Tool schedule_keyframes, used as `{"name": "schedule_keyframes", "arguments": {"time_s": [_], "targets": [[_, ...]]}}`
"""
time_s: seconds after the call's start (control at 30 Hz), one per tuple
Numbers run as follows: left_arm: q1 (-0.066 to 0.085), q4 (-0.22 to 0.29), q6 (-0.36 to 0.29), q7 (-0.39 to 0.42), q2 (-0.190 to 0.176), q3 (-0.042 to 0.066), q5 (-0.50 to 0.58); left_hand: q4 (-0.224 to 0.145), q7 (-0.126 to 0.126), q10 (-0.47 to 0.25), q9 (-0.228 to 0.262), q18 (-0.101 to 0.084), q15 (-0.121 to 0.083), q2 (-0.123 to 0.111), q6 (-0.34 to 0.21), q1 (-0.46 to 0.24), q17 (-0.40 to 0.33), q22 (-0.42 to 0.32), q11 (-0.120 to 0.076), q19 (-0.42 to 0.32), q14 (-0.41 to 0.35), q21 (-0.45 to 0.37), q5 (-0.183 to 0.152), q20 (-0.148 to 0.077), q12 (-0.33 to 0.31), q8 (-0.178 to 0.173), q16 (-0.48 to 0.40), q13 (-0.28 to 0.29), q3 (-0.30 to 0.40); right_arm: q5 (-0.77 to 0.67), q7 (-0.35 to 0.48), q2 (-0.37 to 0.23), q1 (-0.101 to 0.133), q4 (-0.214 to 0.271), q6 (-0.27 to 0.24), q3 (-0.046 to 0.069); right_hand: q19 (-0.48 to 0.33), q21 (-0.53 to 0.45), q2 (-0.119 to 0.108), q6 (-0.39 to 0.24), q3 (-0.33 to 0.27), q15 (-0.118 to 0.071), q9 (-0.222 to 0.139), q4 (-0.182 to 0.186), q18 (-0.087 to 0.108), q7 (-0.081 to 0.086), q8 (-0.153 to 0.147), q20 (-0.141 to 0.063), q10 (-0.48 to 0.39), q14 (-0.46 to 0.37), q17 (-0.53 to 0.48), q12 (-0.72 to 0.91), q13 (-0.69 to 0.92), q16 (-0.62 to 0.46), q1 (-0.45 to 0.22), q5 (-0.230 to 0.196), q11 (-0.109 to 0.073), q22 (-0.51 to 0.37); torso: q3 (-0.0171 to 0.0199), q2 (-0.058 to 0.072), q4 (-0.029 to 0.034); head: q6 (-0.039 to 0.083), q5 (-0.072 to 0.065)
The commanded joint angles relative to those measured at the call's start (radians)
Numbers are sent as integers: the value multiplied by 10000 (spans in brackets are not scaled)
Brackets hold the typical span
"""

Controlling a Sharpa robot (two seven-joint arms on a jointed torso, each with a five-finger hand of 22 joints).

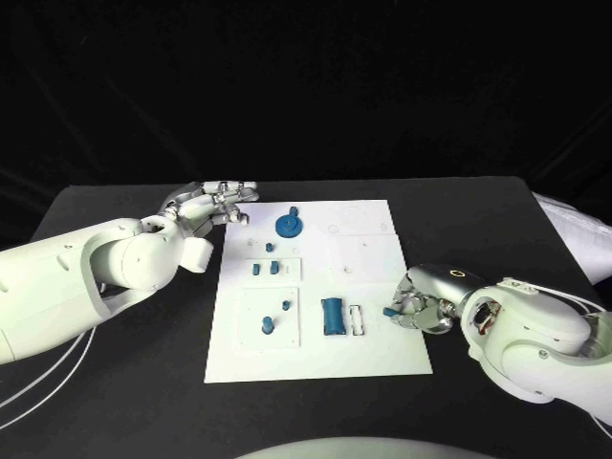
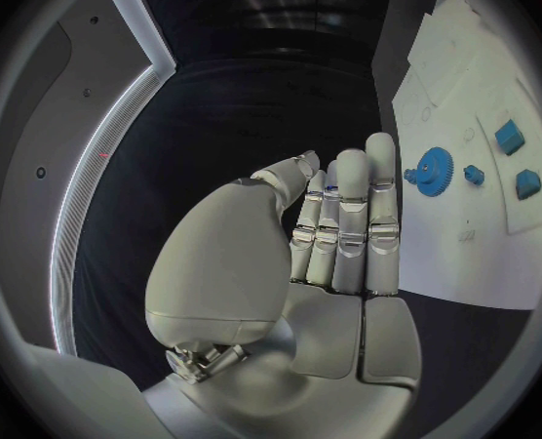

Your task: Assemble the parts on the task board

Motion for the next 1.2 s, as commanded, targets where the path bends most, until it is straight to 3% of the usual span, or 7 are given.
{"name": "schedule_keyframes", "arguments": {"time_s": [0.03,0.3,0.6,1.2], "targets": [[-1,12,188,45,18,5,28,-5,-9,-71,-12,114,2,98,-86,3,-9,-9,-25,-33,-87,-61,-37,7,34,32,-35,16,-64,1510,21,4,55,120,-1111,12,21,55,-90,96,302,-41,36,78,-67,-15,-51,-38,103,763,829,48,25,49,-243,84,-16,19,-2,9,7,76,21],[-3,24,178,47,18,5,28,-5,-9,-71,-12,114,2,98,-86,3,-9,-9,-25,-33,-87,-61,-37,7,34,32,-35,16,-64,2290,99,241,88,130,-1354,14,45,79,-266,135,614,-40,79,268,-78,-17,-50,-43,169,774,877,123,102,76,-594,156,-19,69,-12,7,5,33,14],[-4,45,182,46,17,5,28,-5,-9,-71,-12,114,2,98,-86,3,-9,-9,-25,-33,-87,-61,-37,7,34,32,-35,16,-64,2622,2,762,75,-122,-844,14,98,141,-420,297,702,-68,190,498,-99,-70,38,-56,373,790,948,462,375,118,-1081,818,-58,197,-7,11,-4,2,35],[-4,68,180,34,11,5,28,-12,-8,-83,-13,115,2,99,-93,6,-15,-13,-24,-32,-90,-67,-37,8,43,33,-33,16,-71,2548,-190,1304,26,-439,-597,13,148,197,-374,434,548,-105,305,790,-117,-129,127,-78,590,807,1031,886,718,169,-1567,916,-103,308,3,5,-8,-36,74]]}}
